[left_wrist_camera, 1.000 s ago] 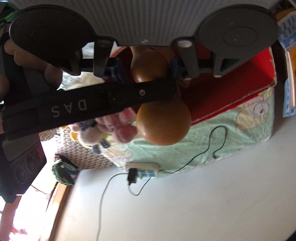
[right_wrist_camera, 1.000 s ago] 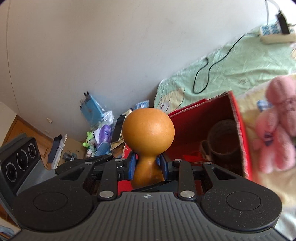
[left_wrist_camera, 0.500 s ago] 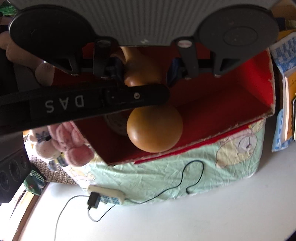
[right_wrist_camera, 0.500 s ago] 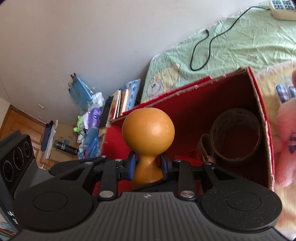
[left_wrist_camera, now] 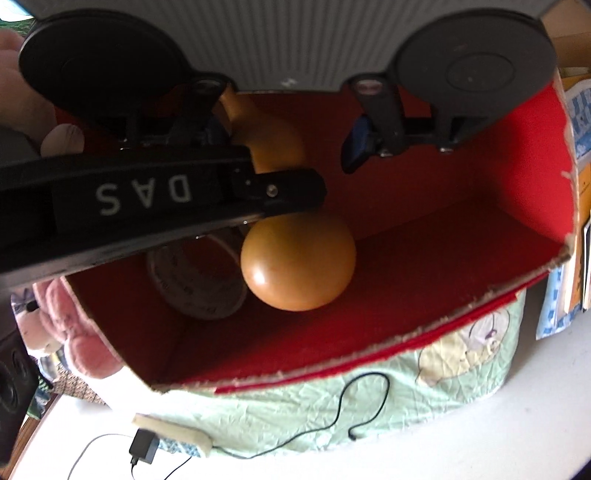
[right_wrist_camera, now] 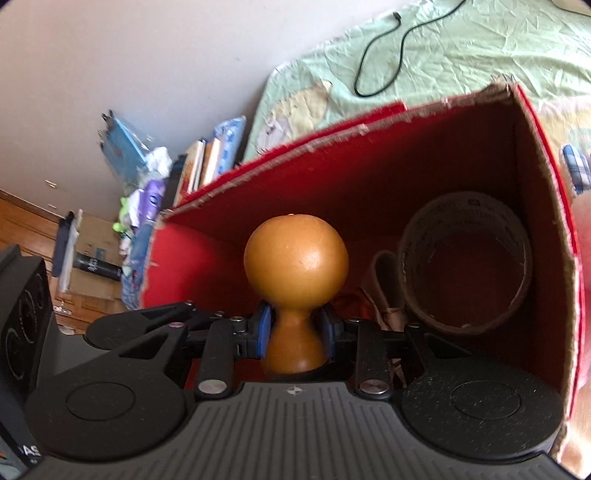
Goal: Organize objects
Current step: 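Lower the held gourd into the box beside the tape roll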
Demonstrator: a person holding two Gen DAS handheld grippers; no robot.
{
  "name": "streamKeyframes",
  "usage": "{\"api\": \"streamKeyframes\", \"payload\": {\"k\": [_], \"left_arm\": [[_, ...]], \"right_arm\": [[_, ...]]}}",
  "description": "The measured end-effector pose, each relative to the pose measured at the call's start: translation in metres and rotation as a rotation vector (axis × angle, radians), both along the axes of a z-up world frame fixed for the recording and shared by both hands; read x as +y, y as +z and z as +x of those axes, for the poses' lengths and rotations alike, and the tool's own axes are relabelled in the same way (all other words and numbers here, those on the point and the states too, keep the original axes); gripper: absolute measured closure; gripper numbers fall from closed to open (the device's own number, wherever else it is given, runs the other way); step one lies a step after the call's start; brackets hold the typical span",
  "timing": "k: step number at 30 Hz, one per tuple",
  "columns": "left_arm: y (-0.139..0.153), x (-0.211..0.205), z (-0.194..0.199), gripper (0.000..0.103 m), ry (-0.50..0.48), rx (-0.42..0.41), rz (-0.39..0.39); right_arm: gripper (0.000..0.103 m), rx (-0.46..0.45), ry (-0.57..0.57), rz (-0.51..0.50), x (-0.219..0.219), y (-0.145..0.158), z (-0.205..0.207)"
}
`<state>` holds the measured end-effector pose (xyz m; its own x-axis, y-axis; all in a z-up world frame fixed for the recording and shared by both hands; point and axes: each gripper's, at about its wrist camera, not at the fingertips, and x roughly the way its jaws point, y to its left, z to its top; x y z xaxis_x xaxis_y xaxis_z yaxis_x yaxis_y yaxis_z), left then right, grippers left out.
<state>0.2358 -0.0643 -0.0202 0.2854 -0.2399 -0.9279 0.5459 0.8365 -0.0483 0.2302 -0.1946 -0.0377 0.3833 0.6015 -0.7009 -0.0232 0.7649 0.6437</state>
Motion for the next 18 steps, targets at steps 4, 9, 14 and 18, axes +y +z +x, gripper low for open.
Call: {"api": "streamKeyframes", "payload": {"k": [4, 9, 14, 18], "left_arm": [[0.0009, -0.0002, 0.0014, 0.025, 0.000, -0.004, 0.018], [0.0008, -0.0041, 0.0015, 0.020, -0.036, -0.023, 0.055], [-0.0030, -0.0076, 0.0016, 0.012, -0.076, -0.055, 0.097], [-0.0044, -0.0058, 0.0038, 0.012, -0.082, -0.042, 0.094]], "right_arm": [[0.073, 0.004, -0.009, -0.043, 0.0019, -0.0010, -0.0003], [0.073, 0.041, -0.042, -0.075, 0.0014, -0.0053, 0.0032], [0.074, 0.054, -0.046, -0.091, 0.0010, -0.0072, 0.0050], [0.074, 0.062, -0.041, -0.091, 0.0001, -0.0080, 0.0052]]}}
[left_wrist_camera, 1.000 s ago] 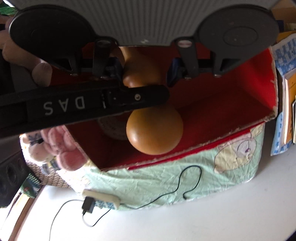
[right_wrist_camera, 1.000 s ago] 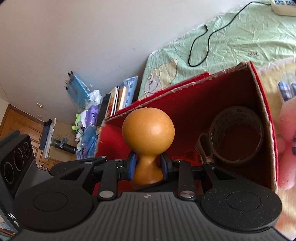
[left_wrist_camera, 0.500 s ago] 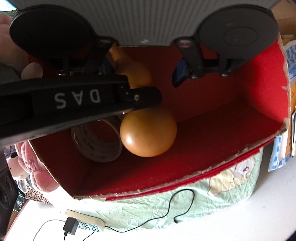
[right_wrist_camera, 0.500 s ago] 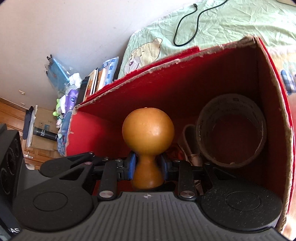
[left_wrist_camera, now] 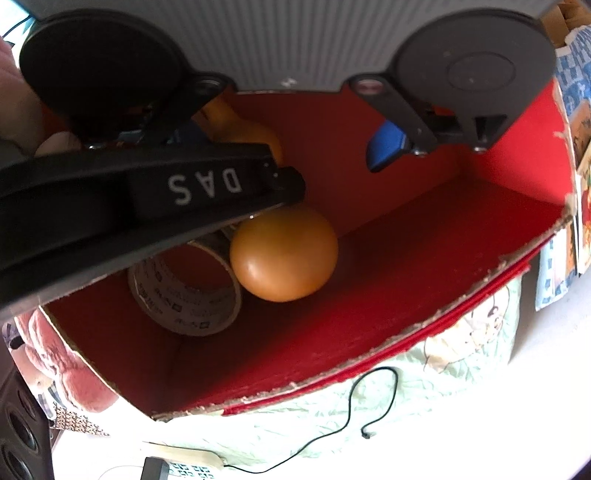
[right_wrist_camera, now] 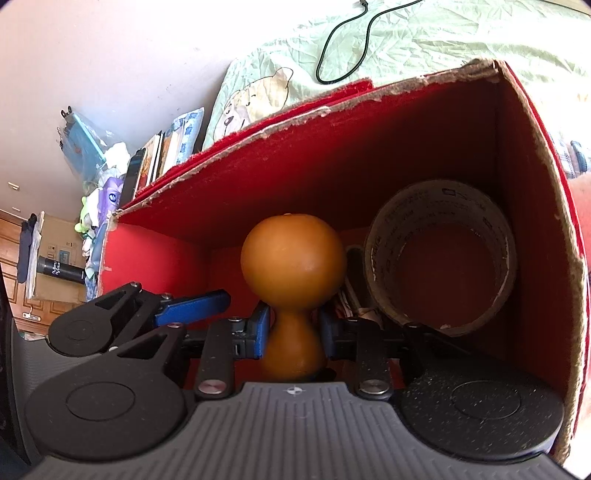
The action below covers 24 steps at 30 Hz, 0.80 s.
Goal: Organize objects
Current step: 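Lower the held gourd into the box beside the tape roll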
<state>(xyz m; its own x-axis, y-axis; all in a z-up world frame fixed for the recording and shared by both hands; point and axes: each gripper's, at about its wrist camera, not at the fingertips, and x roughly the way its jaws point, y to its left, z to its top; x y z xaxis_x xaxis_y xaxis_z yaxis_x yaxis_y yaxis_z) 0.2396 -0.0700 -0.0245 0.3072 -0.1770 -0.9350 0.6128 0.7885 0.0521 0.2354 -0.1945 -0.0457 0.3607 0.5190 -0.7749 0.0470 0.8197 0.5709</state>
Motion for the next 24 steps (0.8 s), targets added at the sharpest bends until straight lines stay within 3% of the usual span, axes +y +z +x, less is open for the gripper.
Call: {"api": "streamKeyframes", "payload": {"k": [24], "left_arm": [[-0.004, 0.014, 0.014, 0.008, 0.075, 0.088, 0.000]], "right_arm": [[0.073, 0.010, 0.003, -0.033, 0.005, -0.002, 0.002]]}}
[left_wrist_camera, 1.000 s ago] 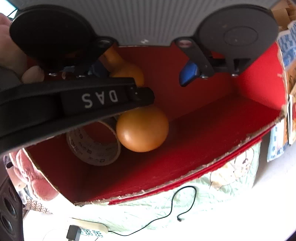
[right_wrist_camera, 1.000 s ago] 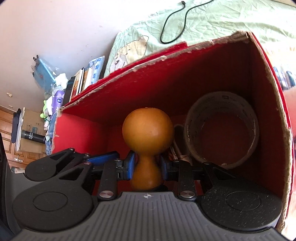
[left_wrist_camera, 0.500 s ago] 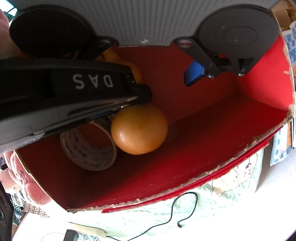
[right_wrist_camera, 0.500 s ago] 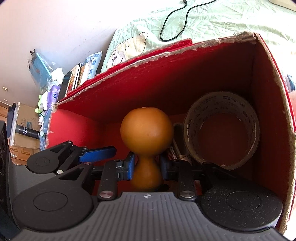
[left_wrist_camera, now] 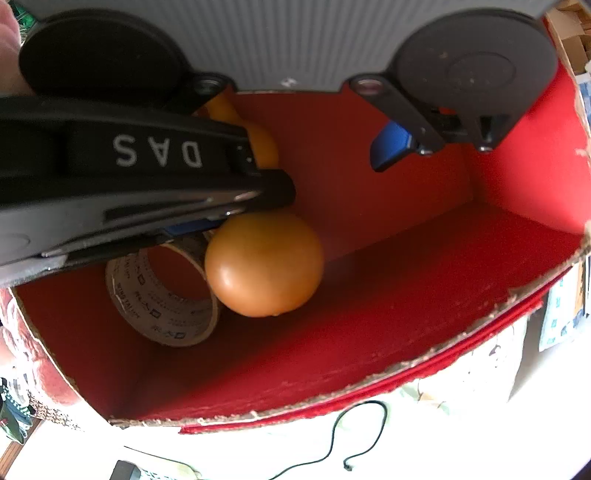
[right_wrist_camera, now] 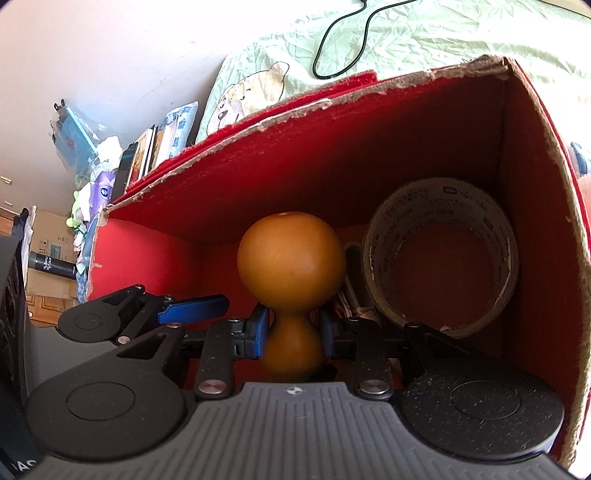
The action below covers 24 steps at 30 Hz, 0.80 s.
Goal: Organize objects
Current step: 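Lower the held gourd into the box beside the tape roll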
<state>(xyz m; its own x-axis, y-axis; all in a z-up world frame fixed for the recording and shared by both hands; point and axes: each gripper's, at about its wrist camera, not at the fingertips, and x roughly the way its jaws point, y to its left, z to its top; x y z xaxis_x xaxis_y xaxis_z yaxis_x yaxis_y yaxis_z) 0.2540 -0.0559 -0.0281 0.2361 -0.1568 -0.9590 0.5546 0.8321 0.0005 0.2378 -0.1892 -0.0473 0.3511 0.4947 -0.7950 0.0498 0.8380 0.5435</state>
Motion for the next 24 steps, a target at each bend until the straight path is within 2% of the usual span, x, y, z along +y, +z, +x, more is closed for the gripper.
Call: {"api": "streamKeyframes", "payload": {"k": [24], "left_arm": [[0.0050, 0.0101, 0.0037, 0.005, 0.031, 0.024, 0.043]], "right_arm": [[0.072, 0.010, 0.003, 0.007, 0.0027, -0.0012, -0.0005]]}}
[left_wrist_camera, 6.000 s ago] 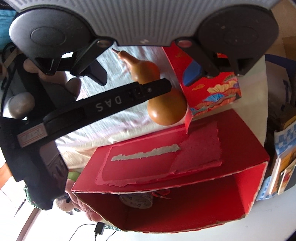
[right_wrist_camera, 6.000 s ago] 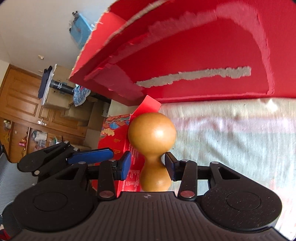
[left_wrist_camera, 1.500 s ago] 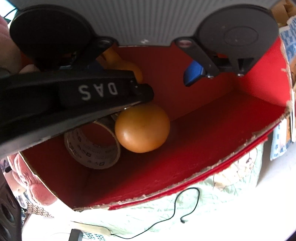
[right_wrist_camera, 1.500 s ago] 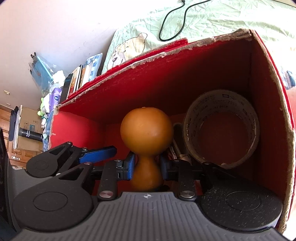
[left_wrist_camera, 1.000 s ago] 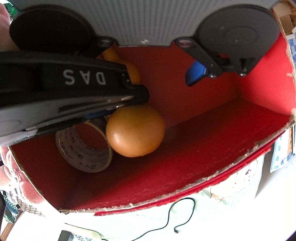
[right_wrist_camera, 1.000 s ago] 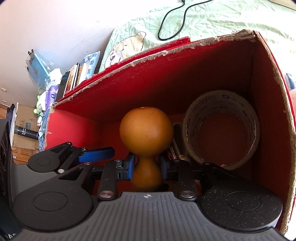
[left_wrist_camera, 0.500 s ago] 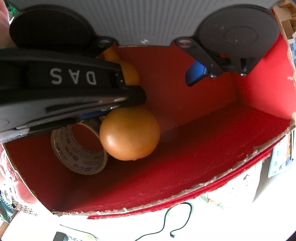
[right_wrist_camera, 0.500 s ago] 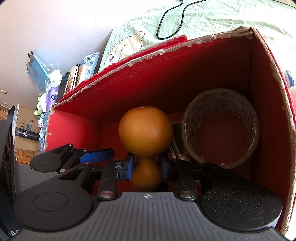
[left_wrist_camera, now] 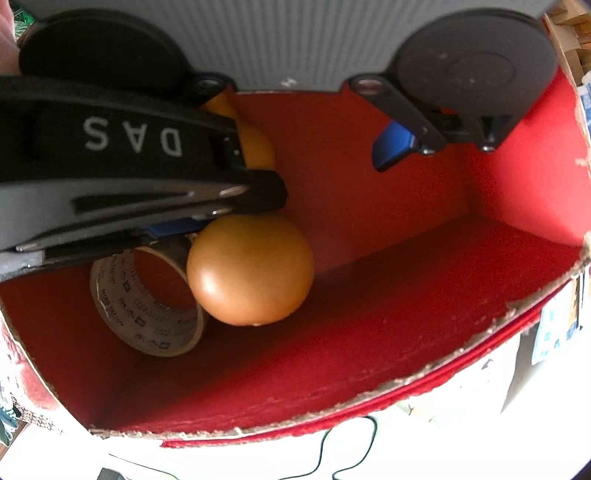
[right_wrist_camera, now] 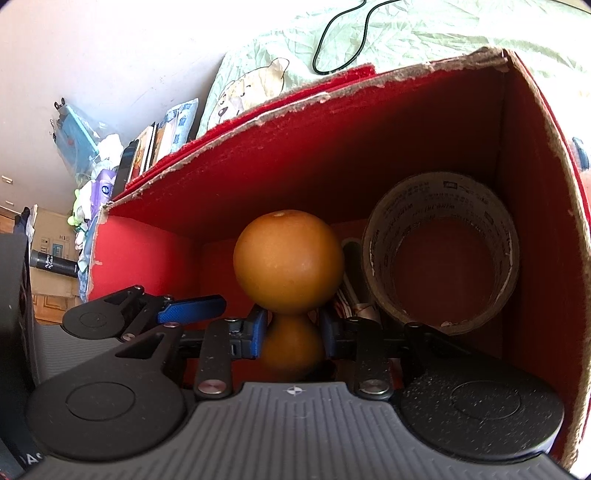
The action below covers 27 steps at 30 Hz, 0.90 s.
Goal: Organize objects
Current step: 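Lower the held gourd into the box beside the tape roll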
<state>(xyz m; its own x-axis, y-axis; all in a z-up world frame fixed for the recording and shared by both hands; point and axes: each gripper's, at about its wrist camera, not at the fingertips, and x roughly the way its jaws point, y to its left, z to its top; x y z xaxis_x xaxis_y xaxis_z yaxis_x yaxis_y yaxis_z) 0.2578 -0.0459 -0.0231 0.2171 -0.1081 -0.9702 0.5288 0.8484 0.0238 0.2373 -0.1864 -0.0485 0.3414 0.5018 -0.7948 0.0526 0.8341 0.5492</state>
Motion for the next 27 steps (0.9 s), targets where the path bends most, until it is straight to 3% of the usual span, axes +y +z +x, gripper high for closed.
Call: {"api": "streamKeyframes", "payload": {"k": [27], "left_arm": [[0.011, 0.006, -0.006, 0.004, 0.017, -0.008, 0.022]], "right_arm": [[0.072, -0.001, -0.010, 0.017, 0.004, 0.001, 0.002]]}}
